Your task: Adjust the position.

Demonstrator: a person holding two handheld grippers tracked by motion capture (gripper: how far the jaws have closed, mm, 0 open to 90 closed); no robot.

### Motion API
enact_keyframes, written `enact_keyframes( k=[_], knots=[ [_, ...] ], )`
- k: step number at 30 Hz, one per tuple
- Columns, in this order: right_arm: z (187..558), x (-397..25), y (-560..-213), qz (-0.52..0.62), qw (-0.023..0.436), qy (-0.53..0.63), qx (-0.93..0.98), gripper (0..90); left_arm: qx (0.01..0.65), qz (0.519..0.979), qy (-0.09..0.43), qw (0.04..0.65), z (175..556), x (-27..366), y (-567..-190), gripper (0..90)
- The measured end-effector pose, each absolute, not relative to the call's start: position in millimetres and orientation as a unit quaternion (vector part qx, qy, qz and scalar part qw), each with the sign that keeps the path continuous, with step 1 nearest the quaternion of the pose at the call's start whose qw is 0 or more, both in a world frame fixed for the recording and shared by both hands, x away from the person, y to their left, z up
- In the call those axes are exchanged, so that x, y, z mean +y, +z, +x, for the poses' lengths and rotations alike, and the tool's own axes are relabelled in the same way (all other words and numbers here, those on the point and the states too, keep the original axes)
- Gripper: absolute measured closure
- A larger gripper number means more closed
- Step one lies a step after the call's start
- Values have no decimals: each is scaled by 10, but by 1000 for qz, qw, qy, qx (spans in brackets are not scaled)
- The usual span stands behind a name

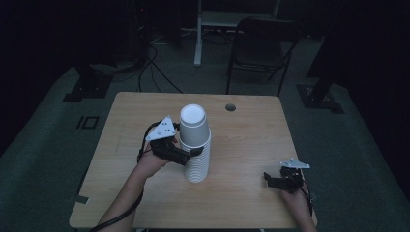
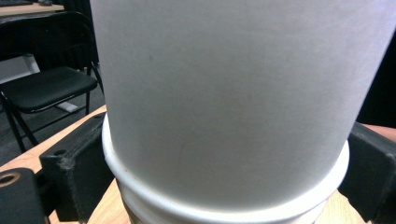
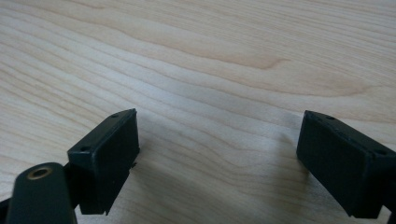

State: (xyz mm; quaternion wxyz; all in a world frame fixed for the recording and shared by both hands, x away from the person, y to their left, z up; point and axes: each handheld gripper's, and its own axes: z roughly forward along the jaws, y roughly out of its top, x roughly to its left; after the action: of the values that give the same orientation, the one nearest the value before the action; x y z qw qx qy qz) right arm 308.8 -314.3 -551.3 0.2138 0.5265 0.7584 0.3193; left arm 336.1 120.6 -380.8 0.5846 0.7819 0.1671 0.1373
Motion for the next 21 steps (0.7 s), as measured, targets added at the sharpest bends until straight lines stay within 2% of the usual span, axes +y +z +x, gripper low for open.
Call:
enact_keyframes(
  k=[12, 21],
  knots=[
    [3079, -3086, -5373, 518, 187, 338, 763, 125, 166, 784, 135, 583, 3367, 1207, -3802, 54],
    [3030, -3003, -5110, 494, 208, 363, 762, 133, 169, 787, 135, 578, 3363, 1201, -3787, 54]
  ],
)
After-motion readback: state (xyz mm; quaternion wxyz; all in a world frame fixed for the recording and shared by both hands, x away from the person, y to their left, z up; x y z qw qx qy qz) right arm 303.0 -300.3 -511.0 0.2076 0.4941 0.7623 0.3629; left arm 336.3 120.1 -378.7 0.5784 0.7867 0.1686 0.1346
